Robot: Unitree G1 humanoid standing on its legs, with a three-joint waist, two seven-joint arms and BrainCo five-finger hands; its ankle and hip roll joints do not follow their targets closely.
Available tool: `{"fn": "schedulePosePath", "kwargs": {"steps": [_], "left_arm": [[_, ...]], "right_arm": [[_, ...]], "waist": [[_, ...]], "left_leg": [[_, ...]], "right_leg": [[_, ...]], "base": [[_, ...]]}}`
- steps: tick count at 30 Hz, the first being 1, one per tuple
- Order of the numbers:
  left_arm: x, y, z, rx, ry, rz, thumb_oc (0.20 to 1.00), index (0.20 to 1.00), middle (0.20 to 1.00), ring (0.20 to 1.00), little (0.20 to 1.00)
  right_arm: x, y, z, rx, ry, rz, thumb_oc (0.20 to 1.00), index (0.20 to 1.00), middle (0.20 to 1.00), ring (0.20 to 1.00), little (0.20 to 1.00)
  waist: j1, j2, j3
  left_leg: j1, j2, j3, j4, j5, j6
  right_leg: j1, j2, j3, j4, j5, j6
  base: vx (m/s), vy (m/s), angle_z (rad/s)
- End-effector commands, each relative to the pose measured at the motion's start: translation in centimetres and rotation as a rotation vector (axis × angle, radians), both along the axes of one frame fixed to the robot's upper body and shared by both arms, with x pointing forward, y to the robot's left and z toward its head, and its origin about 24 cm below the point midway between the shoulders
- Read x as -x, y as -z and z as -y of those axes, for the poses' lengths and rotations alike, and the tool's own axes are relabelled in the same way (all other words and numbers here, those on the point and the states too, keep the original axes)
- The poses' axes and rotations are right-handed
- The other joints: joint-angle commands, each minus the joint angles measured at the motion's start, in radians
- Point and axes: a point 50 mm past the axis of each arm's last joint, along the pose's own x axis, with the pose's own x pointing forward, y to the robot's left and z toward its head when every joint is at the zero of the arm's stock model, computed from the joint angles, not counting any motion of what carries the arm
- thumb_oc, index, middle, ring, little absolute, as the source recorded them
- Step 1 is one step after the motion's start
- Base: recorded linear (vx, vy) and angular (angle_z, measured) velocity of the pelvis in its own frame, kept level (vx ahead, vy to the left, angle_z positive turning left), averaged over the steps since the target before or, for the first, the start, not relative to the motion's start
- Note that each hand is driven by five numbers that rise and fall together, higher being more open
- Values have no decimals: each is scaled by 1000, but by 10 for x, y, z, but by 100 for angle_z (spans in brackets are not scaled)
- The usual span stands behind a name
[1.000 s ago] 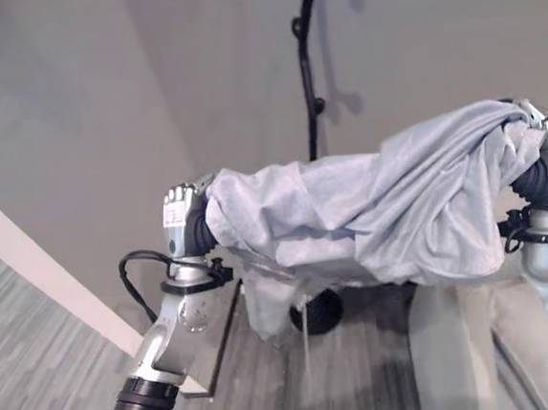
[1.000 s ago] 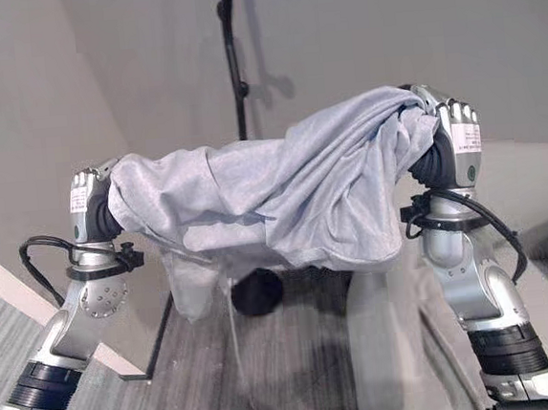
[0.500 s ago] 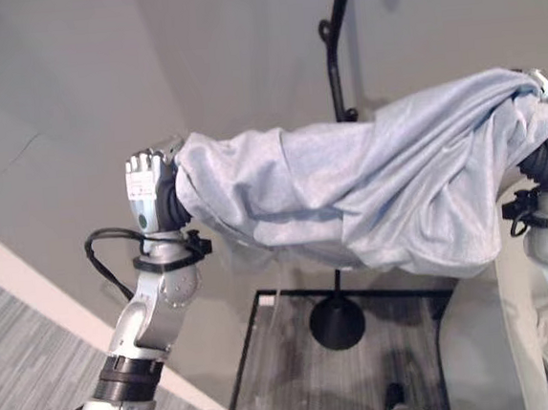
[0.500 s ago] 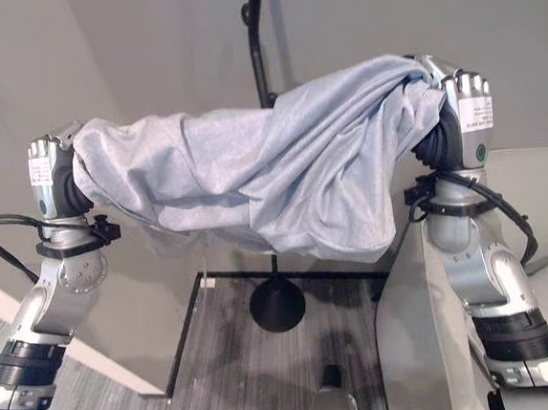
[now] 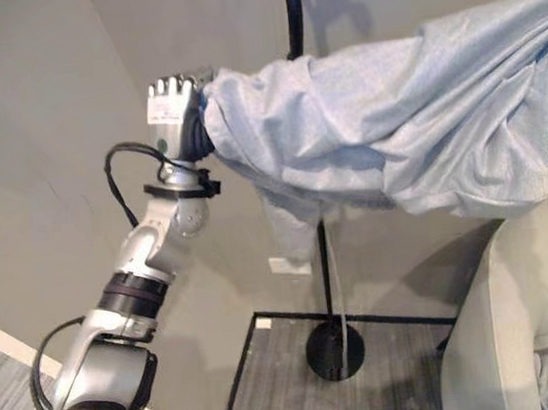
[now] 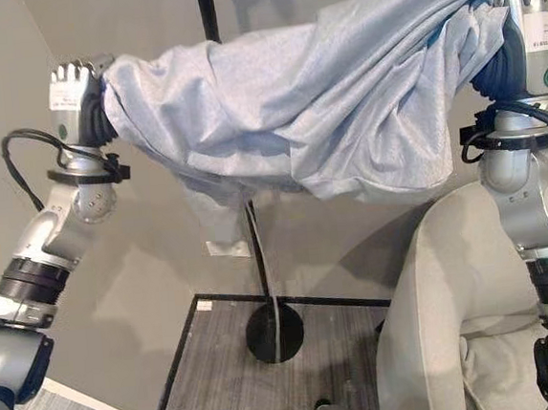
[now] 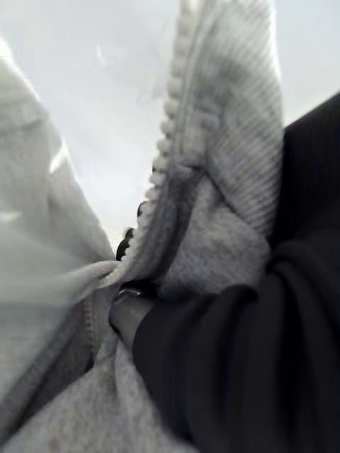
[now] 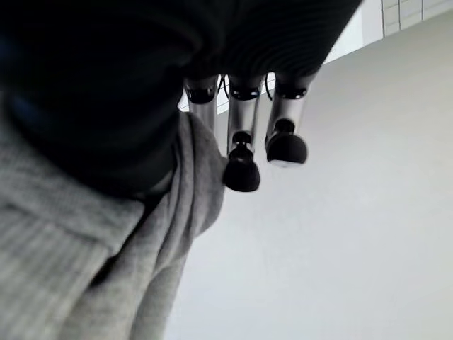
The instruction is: Hang the clothes on the sofa on the clothes rack.
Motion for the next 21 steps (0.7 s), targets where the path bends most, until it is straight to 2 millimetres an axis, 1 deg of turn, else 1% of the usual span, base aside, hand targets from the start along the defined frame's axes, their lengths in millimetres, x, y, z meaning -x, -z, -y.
{"fn": "schedulePosePath", "kwargs": {"steps": [1, 2, 3, 4, 5, 6, 7, 8, 9, 12, 13, 15, 16, 17, 18, 19, 20, 21], "left_arm": [[5, -18, -47, 47, -176, 13, 200, 200, 200, 200, 200], [3, -19, -49, 45, -185, -2, 200, 200, 200, 200, 200], [0, -18, -53, 37, -209, -22, 200, 200, 200, 200, 200], [-2, -15, -53, 24, -211, -42, 200, 200, 200, 200, 200], [-4, -12, -55, 30, -223, -63, 200, 200, 200, 200, 200], [-4, -6, -57, 23, -235, -80, 200, 200, 200, 200, 200], [-4, -4, -63, 25, -252, -101, 200, 200, 200, 200, 200], [-6, -5, -64, 30, -253, -115, 200, 200, 200, 200, 200], [-8, -6, -65, 32, -256, -127, 200, 200, 200, 200, 200], [-17, 6, -61, 61, -242, -204, 200, 200, 200, 200, 200], [-20, 11, -60, 76, -236, -228, 200, 200, 200, 200, 200], [-19, 12, -60, 85, -233, -233, 200, 200, 200, 200, 200], [-19, 15, -60, 77, -231, -245, 200, 200, 200, 200, 200], [-19, 15, -60, 77, -231, -246, 200, 200, 200, 200, 200], [-19, 16, -63, 73, -242, -256, 200, 200, 200, 200, 200], [-19, 17, -64, 72, -246, -262, 200, 200, 200, 200, 200], [-20, 16, -65, 75, -251, -266, 200, 200, 200, 200, 200], [-20, 14, -67, 80, -260, -264, 200, 200, 200, 200, 200]], "right_arm": [[-3, -17, 23, -88, 53, -4, 200, 200, 200, 200, 200], [-6, -17, 24, -87, 56, -26, 200, 200, 200, 200, 200], [-11, -18, 24, -90, 55, -46, 200, 200, 200, 200, 200], [-14, -18, 24, -96, 55, -56, 200, 200, 200, 200, 200], [-20, -17, 23, -107, 48, -71, 200, 200, 200, 200, 200], [-22, -17, 26, -110, 67, -77, 200, 200, 200, 200, 200], [-28, -21, 23, -117, 51, -100, 200, 200, 200, 200, 200], [-32, -19, 21, -125, 42, -123, 200, 200, 200, 200, 200], [-38, -21, 17, -133, 32, -129, 200, 200, 200, 200, 200], [-50, -17, 20, -184, 48, -170, 200, 200, 200, 200, 200], [-56, -19, 17, -197, 43, -182, 200, 200, 200, 200, 200], [-57, -20, 15, -198, 41, -187, 200, 200, 200, 200, 200], [-59, -20, 13, -195, 41, -193, 200, 200, 200, 200, 200], [-59, -20, 13, -195, 41, -194, 200, 200, 200, 200, 200], [-59, -24, 13, -198, 40, -187, 200, 200, 200, 200, 200], [-59, -24, 13, -200, 42, -189, 200, 200, 200, 200, 200], [-59, -25, 14, -196, 50, -186, 200, 200, 200, 200, 200], [-60, -27, 16, -200, 58, -181, 200, 200, 200, 200, 200]], "waist": [[17, -43, -53], [19, -43, -57], [26, -42, -56], [35, -41, -58], [45, -43, -61], [58, -38, -53], [56, -30, -58], [53, -23, -63], [50, -17, -71], [46, -13, -95], [47, -9, -98], [47, -6, -98], [48, -6, -96], [48, -4, -100], [49, -5, -101], [49, -7, -98], [49, -7, -100], [49, -8, -99]], "left_leg": [[-55, 40, 21, 143, 162, -10], [-60, 67, 31, 115, 144, -18], [-57, 80, 56, 55, 117, -6], [-69, 76, 56, -16, 91, 6], [-89, 56, 51, -133, 96, 19], [-116, 62, 36, -226, 127, 13], [-83, 46, 28, -329, 152, 10], [-67, 48, 30, -373, 163, 9], [-37, 39, 43, -421, 180, 4], [23, 18, 69, -480, 194, 1], [41, 13, 83, -494, 188, 1], [44, 9, 86, -497, 183, 3], [40, 3, 103, -500, 191, 15], [47, 3, 90, -500, 174, 7], [50, 1, 95, -500, 167, 10], [44, 0, 110, -500, 182, 18], [52, 0, 100, -500, 162, 11], [51, -1, 102, -500, 160, 11]], "right_leg": [[130, -5, 2, -100, -59, 39], [152, 3, 8, -111, -78, 48], [168, 0, 8, -129, -74, 55], [174, -1, 10, -139, -73, 63], [186, -6, 10, -156, -72, 75], [196, -8, 14, -166, -74, 83], [190, -7, 27, -161, -72, 84], [194, -1, 26, -165, -75, 89], [197, 2, 28, -170, -73, 90], [201, -2, 33, -180, -64, 99], [197, -6, 39, -182, -60, 106], [194, -9, 41, -182, -59, 110], [179, -14, 32, -183, -39, 110], [186, -13, 45, -183, -53, 117], [183, -16, 46, -184, -52, 121], [176, -18, 34, -185, -36, 117], [183, -18, 45, -184, -52, 125], [181, -18, 44, -184, -50, 127]], "base": [[175, -93, -5], [207, -20, 2], [205, 29, 3], [156, 90, 24], [128, 123, 37], [151, 123, 40], [122, 95, 31], [157, 59, 6], [156, 43, -6], [175, 53, -17], [171, 70, -16], [74, 46, -3], [54, 28, 0], [111, 41, -9], [96, 21, -11], [125, 24, -4], [83, 7, 6], [113, 5, 5]]}}
